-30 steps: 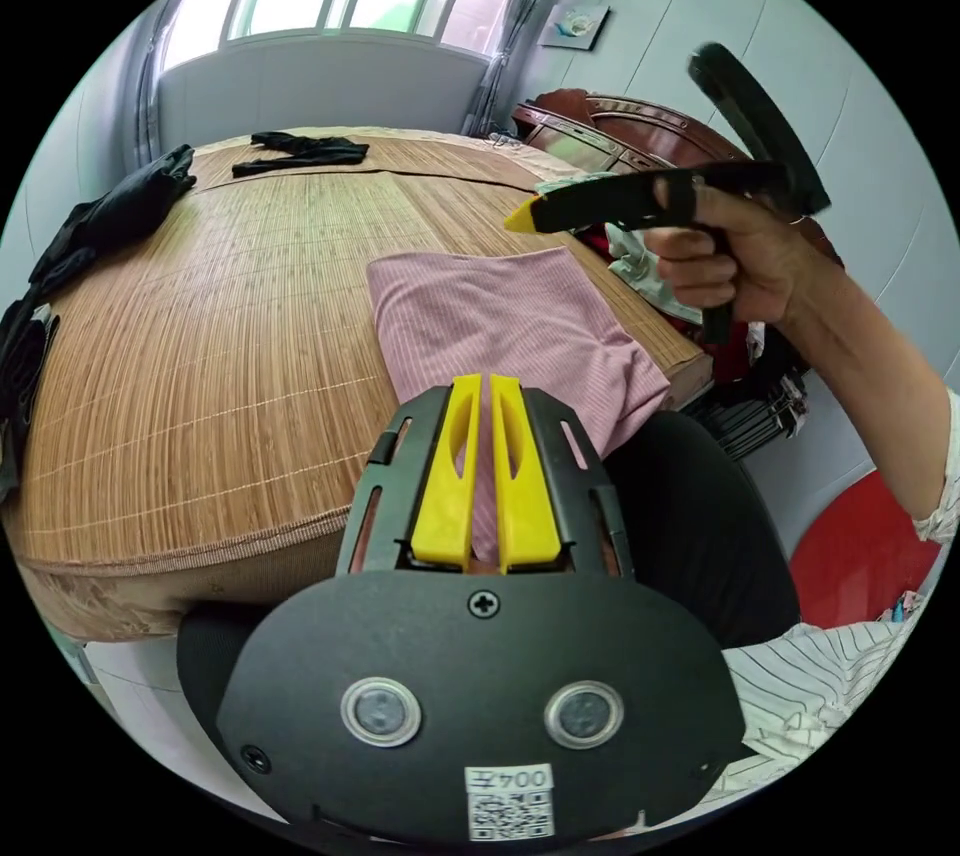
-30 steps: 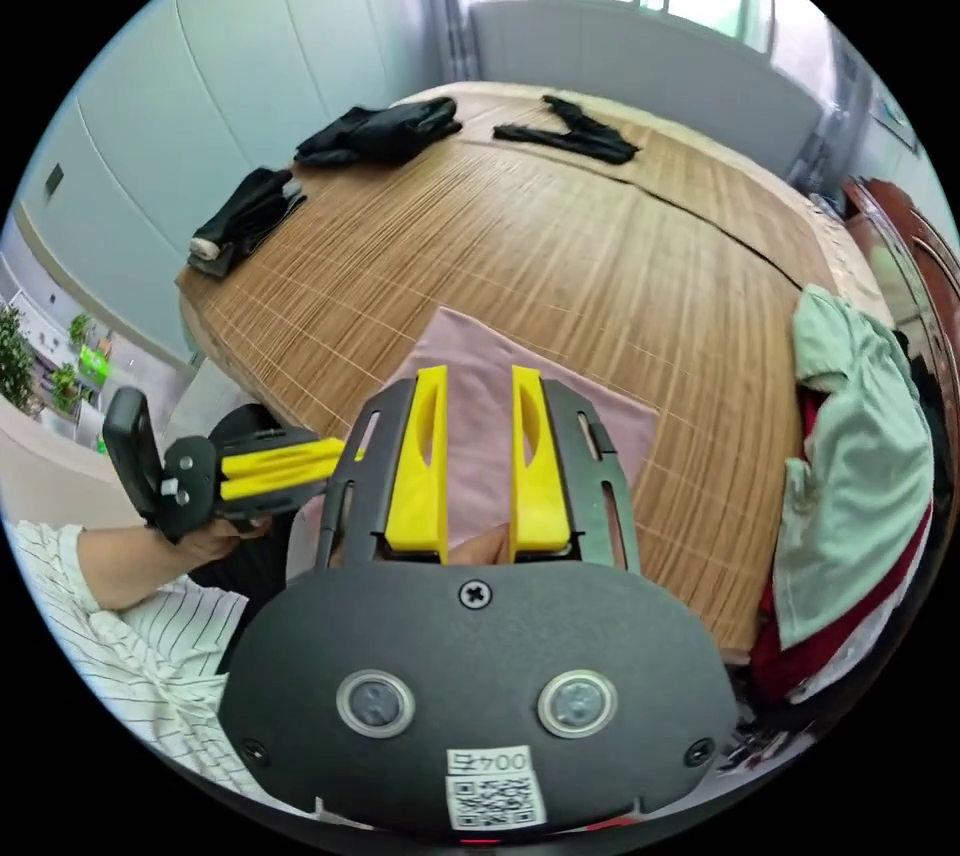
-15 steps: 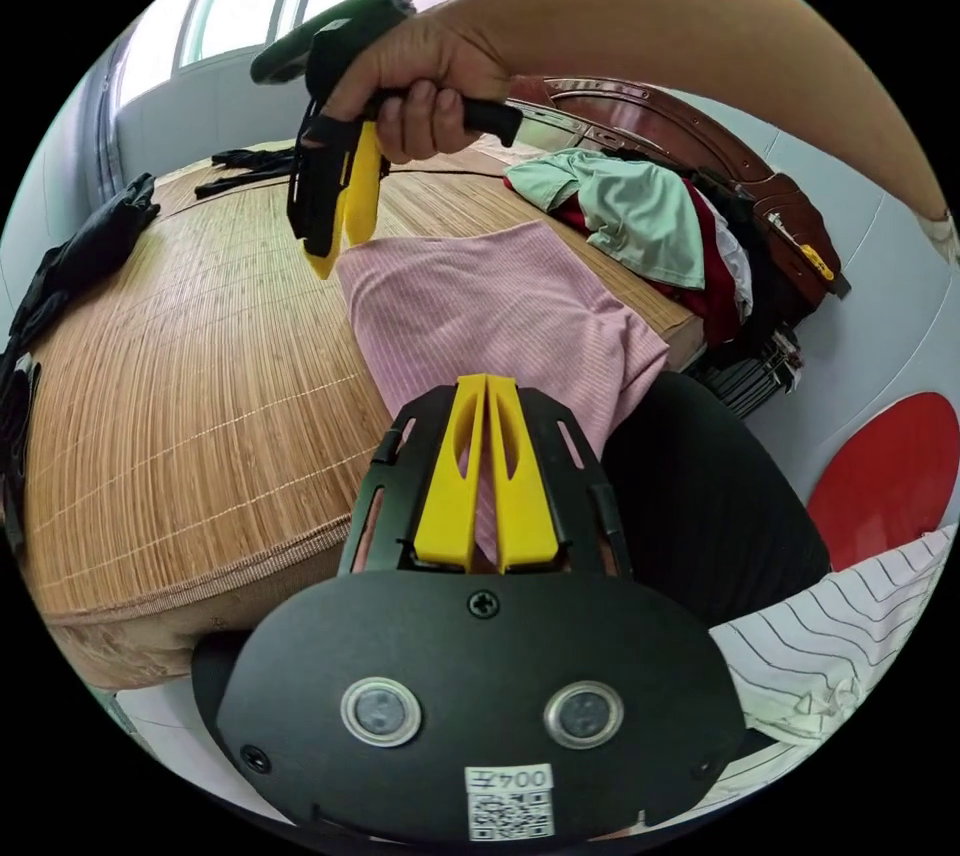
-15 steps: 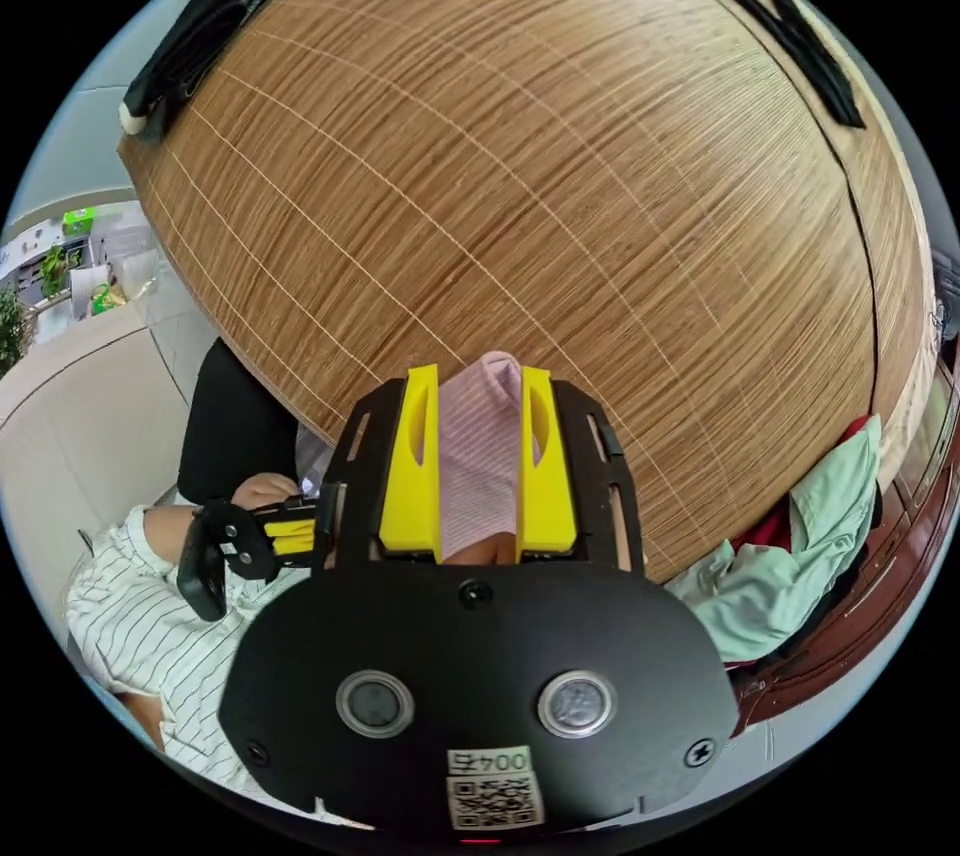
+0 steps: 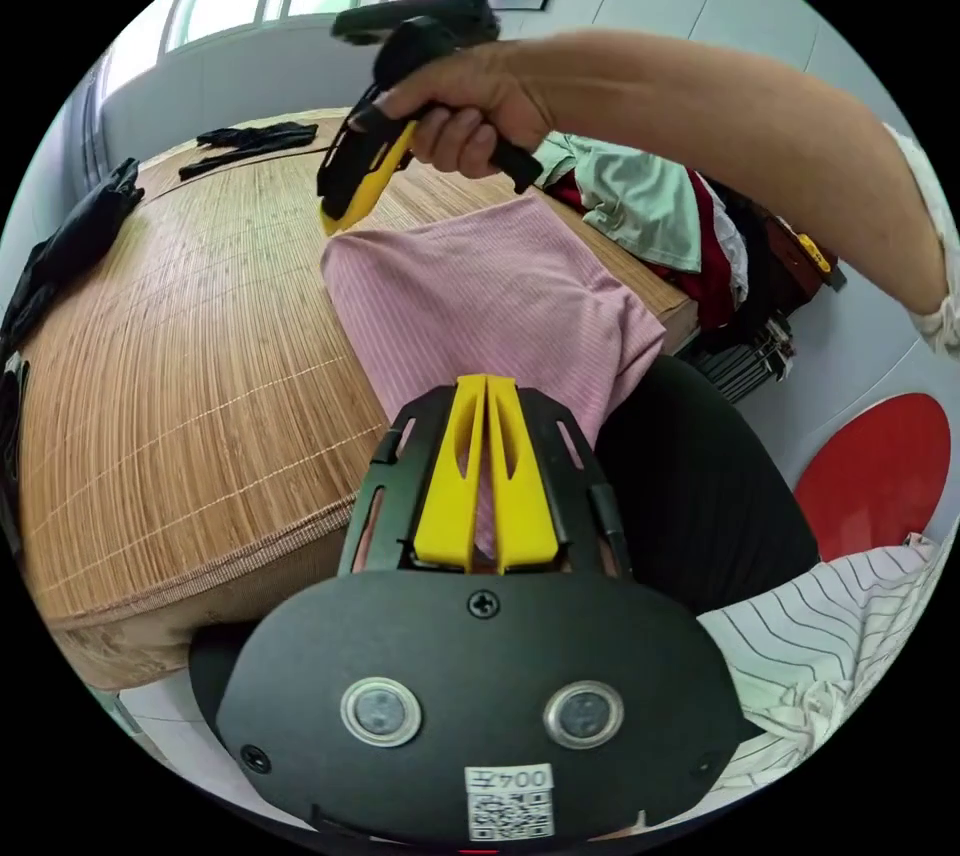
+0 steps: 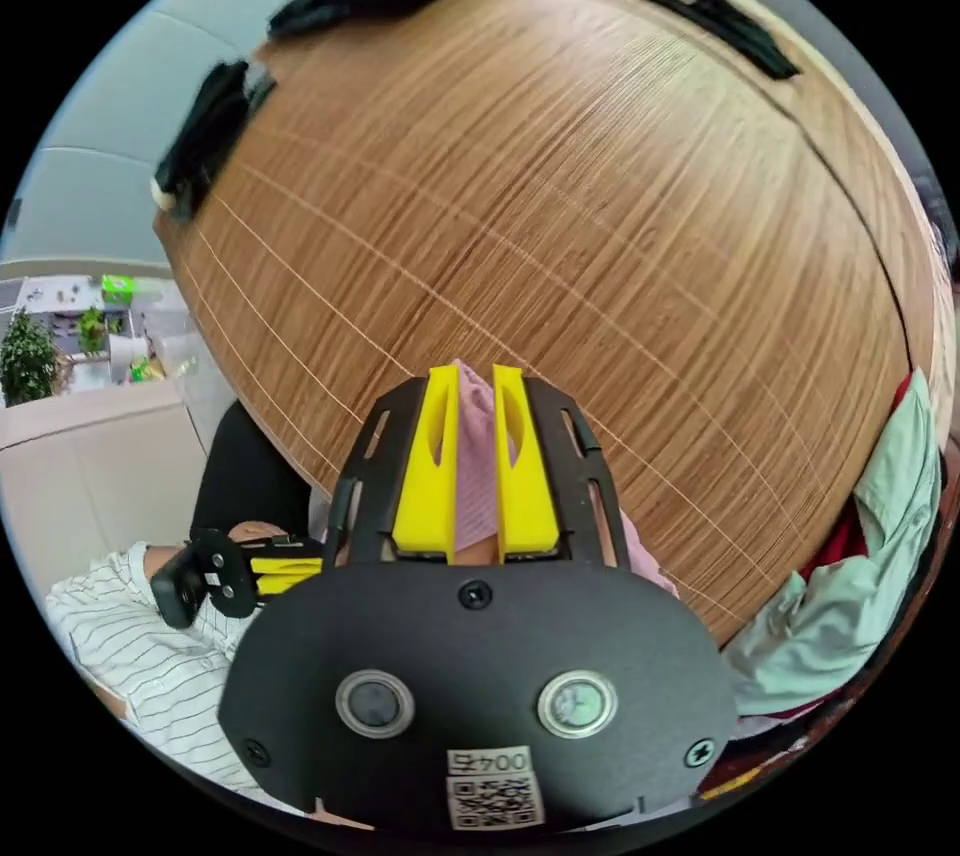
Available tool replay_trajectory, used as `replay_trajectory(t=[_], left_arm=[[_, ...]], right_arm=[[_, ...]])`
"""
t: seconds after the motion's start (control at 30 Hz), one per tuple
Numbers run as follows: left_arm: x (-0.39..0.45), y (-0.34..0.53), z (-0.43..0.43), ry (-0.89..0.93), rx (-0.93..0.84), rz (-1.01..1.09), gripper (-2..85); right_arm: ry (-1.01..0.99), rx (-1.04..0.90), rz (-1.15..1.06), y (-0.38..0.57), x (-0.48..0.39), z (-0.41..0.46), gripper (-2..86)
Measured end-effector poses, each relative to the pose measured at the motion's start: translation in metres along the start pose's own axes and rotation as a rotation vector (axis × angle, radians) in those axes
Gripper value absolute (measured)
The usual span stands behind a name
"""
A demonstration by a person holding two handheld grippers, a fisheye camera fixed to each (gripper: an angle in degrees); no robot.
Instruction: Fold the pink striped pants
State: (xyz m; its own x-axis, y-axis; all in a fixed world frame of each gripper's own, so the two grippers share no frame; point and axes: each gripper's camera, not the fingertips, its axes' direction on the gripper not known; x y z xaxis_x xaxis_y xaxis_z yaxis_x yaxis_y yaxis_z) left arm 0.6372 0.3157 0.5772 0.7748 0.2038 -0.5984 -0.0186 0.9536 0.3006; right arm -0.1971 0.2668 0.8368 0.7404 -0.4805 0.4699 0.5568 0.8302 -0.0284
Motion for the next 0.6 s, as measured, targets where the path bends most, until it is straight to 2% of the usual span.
replay_trajectory(t=[0.1, 0.2, 0.27, 0.37, 0.5, 0.6], left_arm=[[-0.005, -0.009, -0.028, -0.039, 0.096, -0.036, 0.2], [-0.012, -0.041, -0.037, -0.069, 0.173, -0.027, 0.2], [-0.014, -0.072, -0.022, -0.086, 0.147, 0.007, 0.2], [-0.025, -0.118, 0.026, -0.095, 0.038, -0.014, 0.1], [-0.044, -0.13, 0.099, -0.221, -0.191, -0.029, 0.1], [-0.048, -0.124, 0.1, -0.213, -0.14, -0.065, 0.1]], right_arm=[[-0.057, 0.247, 0.076, 0.089, 0.041, -0.055, 6.0], [-0.018, 0.359, 0.135, 0.181, 0.067, -0.06, 4.9], [0.014, 0.402, 0.187, 0.228, 0.08, -0.047, 4.3], [-0.053, 0.428, 0.232, 0.279, 0.099, -0.015, 3.5], [0.0, 0.383, 0.288, 0.311, 0.128, 0.026, 0.5], [-0.124, 0.391, 0.33, 0.336, 0.158, 0.033, -0.5]])
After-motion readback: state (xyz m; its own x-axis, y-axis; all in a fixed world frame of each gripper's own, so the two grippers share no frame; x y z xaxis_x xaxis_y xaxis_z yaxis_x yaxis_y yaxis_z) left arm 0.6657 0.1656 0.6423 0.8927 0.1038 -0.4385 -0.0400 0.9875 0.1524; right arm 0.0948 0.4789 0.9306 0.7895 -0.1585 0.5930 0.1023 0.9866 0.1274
